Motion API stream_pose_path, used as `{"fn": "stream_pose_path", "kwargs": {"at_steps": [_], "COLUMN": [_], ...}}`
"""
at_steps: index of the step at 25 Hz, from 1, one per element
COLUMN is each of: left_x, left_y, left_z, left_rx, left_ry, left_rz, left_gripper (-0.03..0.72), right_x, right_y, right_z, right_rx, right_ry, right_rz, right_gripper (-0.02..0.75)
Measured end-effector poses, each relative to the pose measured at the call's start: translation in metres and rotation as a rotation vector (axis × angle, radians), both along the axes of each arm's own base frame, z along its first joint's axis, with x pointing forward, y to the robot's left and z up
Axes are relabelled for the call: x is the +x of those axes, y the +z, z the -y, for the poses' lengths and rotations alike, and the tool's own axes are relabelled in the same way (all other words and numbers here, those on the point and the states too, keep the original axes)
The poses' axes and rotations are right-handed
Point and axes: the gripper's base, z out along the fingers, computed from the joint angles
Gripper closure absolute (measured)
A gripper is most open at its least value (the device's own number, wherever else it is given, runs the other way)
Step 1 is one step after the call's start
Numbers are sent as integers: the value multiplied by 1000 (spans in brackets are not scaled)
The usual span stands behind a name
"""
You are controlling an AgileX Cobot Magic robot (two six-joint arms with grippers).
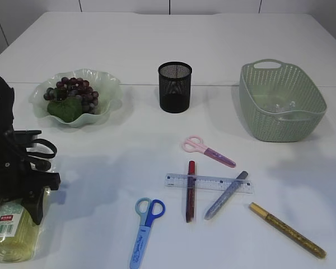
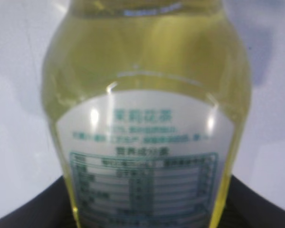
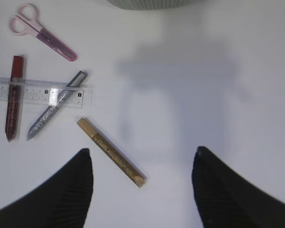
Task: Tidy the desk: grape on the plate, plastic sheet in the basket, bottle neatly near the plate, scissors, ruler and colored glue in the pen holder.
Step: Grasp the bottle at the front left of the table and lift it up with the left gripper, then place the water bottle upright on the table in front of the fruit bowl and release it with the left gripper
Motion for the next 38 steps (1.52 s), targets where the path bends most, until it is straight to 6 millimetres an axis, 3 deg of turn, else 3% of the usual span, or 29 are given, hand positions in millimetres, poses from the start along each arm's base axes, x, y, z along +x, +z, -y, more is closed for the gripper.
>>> {"fn": "stream_pose_path", "kwargs": {"at_steps": [6,9,13,20,25,29,33,38], "left_x": [0,-4,-17,-46,-65,-69,-69,-57], "left_y": [8,23,45,72,75,71,71,63], "left_z": [8,17,23,13,9,12,16,24], "left_rx": [-3,0,-4,-35,-88,-163,-226,-274], "left_ry": [-78,-175,-288,-424,-486,-497,-498,-491], "left_rz": [92,189,268,452,692,970,1182,1319], "left_gripper": [265,265,265,265,265,265,265,265], "right_x": [0,0,0,0,0,0,0,0], "right_y": [0,0,0,0,0,0,0,0], "right_z": [0,0,0,0,-1,-1,-1,-1], "right_rx": [0,0,2,2,4,4,4,5], "right_ry": [5,5,5,5,5,5,5,5], "right_rz": [1,1,1,1,1,1,1,1], "right_gripper": [225,225,225,225,225,225,226,226]}}
